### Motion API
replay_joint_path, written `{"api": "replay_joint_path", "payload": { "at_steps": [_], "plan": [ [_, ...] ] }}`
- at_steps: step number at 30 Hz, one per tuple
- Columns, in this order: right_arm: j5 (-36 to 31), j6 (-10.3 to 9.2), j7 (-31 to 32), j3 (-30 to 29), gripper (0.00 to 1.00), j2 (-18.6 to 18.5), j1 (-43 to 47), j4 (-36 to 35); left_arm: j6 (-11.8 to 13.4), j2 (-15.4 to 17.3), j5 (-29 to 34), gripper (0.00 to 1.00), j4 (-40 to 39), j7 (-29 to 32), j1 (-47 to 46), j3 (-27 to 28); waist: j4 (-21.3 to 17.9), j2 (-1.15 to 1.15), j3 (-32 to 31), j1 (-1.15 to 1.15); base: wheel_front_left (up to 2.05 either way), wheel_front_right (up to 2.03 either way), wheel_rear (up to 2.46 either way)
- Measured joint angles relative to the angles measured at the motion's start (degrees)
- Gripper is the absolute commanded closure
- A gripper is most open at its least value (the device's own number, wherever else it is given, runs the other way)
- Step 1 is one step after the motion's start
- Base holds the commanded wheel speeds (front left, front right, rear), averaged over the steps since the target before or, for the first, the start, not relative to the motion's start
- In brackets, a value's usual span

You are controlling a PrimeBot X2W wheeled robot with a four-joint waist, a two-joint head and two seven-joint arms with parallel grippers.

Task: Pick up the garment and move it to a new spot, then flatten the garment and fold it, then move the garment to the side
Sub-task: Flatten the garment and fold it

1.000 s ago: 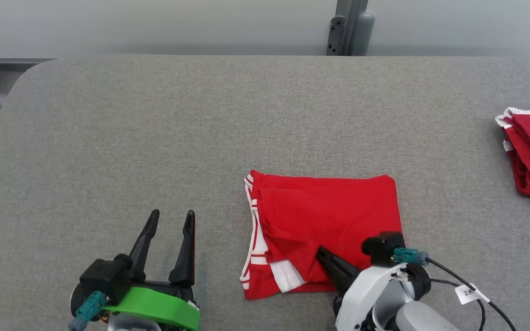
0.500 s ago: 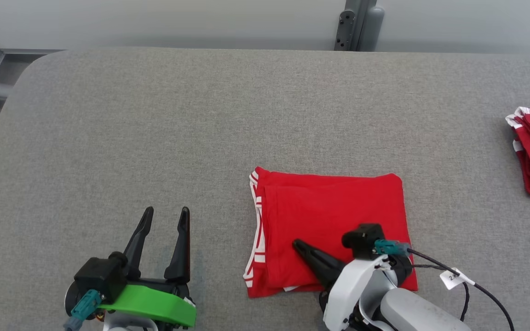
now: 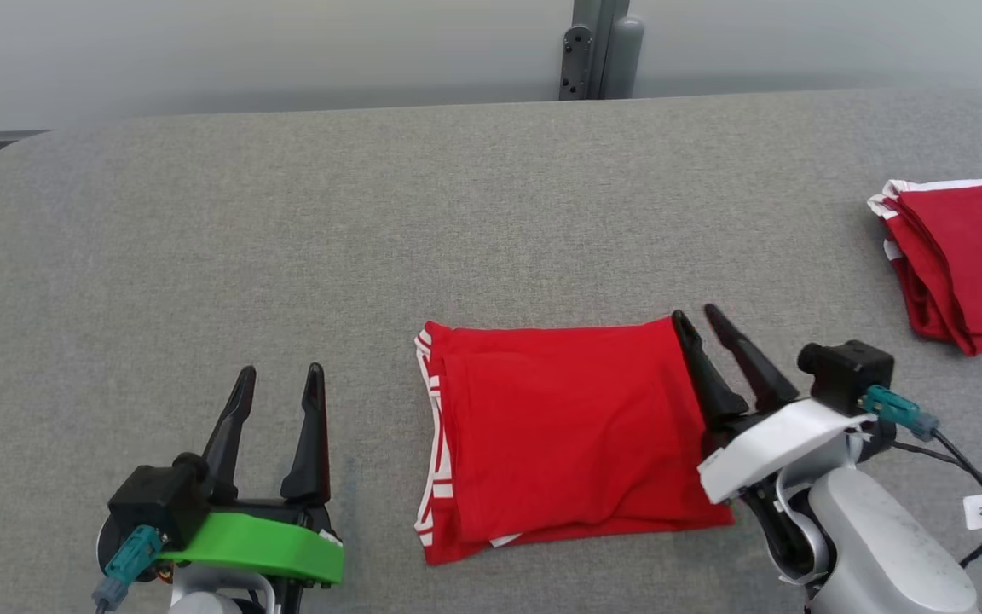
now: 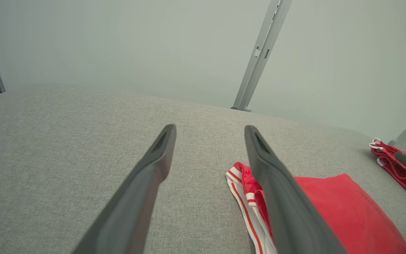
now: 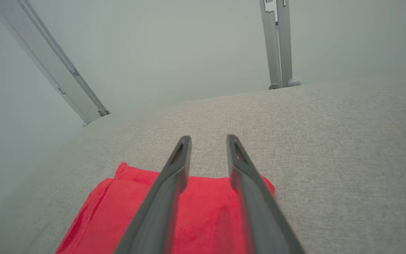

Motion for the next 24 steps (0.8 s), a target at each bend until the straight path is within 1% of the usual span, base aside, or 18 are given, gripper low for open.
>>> {"api": "replay_joint_path", "payload": {
  "at_steps": [6,10,13,18,24],
  "plan": [
    [-6.7,0.0,-0.3,-11.1,0.0,2.6,4.3,-4.4,-0.2,-1.7,1.3,0.0,0.4,-0.1,0.2,2.8,-2.2,0.0,-0.9,0.0,0.0,0.0,0.0],
    [-11.2,0.0,-0.3,-16.7,0.0,4.9,7.4,-8.5,-1.0,-3.0,3.0,0.0,1.1,-0.1,1.3,4.5,-3.0,0.0,-1.8,0.0,0.0,0.0,0.0],
    [-14.2,0.0,-0.4,-19.3,0.0,6.3,9.4,-11.0,-1.6,-3.8,5.0,0.0,1.8,-0.1,2.1,5.4,-3.2,0.0,-2.4,0.0,0.0,0.0,0.0],
    [-15.6,0.0,-0.4,-22.1,0.0,8.2,12.0,-13.0,-2.8,-5.4,7.3,0.0,3.1,-0.1,2.8,7.2,-3.2,0.0,-3.3,0.0,0.0,0.0,0.0],
    [-17.0,0.0,-0.4,-22.2,0.0,8.8,12.9,-12.5,-4.4,-6.8,9.9,0.0,4.5,-0.1,3.4,9.4,-3.0,0.0,-3.7,0.0,0.0,0.0,0.0]
  ]
}}
